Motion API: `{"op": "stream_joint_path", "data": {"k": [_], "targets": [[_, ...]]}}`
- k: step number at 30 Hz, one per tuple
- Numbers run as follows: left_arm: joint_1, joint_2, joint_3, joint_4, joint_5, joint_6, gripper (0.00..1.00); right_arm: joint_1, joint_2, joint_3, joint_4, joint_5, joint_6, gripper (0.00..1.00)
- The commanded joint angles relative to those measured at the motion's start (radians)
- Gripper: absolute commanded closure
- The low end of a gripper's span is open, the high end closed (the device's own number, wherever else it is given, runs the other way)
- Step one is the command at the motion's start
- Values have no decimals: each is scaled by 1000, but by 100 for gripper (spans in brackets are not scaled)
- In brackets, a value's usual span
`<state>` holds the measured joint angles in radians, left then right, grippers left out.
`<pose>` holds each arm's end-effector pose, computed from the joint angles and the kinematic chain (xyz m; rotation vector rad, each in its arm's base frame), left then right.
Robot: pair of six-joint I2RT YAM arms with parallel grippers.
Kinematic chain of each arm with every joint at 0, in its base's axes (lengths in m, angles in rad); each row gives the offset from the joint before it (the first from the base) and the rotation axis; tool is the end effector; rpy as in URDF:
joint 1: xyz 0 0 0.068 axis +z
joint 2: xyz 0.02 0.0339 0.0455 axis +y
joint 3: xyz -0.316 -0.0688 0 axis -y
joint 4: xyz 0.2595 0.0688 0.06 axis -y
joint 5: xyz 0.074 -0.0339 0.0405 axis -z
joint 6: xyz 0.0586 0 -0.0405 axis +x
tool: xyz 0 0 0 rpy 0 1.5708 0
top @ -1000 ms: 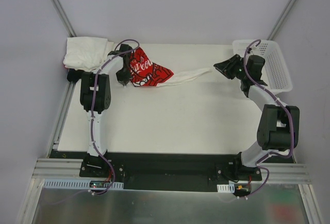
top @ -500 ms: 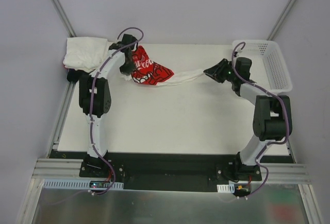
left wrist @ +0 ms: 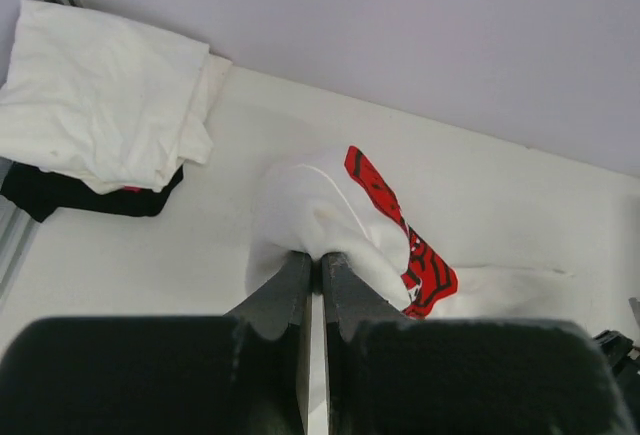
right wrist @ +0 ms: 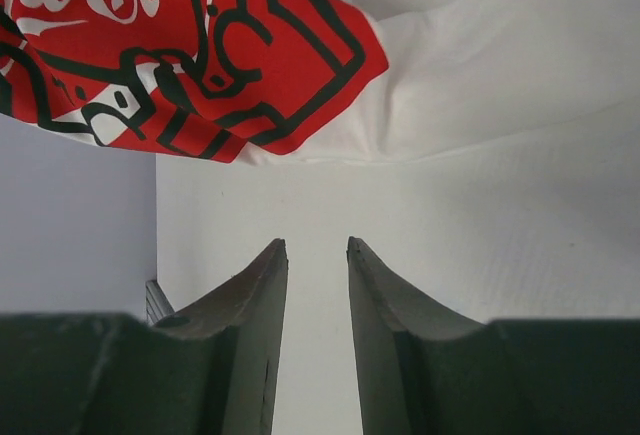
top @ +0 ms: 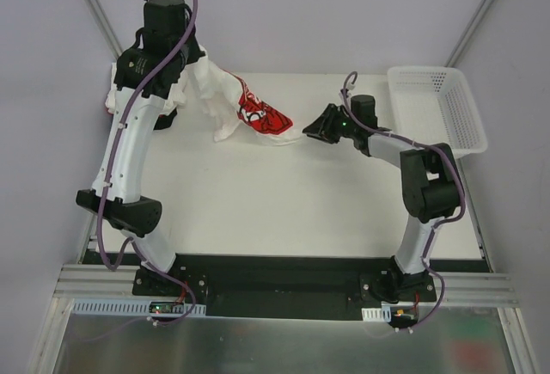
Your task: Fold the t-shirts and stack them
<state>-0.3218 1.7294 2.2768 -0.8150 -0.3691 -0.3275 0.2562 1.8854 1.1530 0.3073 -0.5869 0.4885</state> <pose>0.3713 -0.1015 0.5778 -0.2619 1.8027 -0.1197 0.4394 0.1486 0.2344 -0.1585 2.0722 1.0528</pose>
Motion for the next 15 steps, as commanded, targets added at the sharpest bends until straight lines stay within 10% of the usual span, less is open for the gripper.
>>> {"op": "stream_joint_path", "data": {"k": [1,15], "targets": [[-17,-46,30,-53,-71,41,100,93,18,60,-14,2,-31,66],[-62,-145,-34,-55,-140,47,100,440,187,309,-165,99,-107,60]]}}
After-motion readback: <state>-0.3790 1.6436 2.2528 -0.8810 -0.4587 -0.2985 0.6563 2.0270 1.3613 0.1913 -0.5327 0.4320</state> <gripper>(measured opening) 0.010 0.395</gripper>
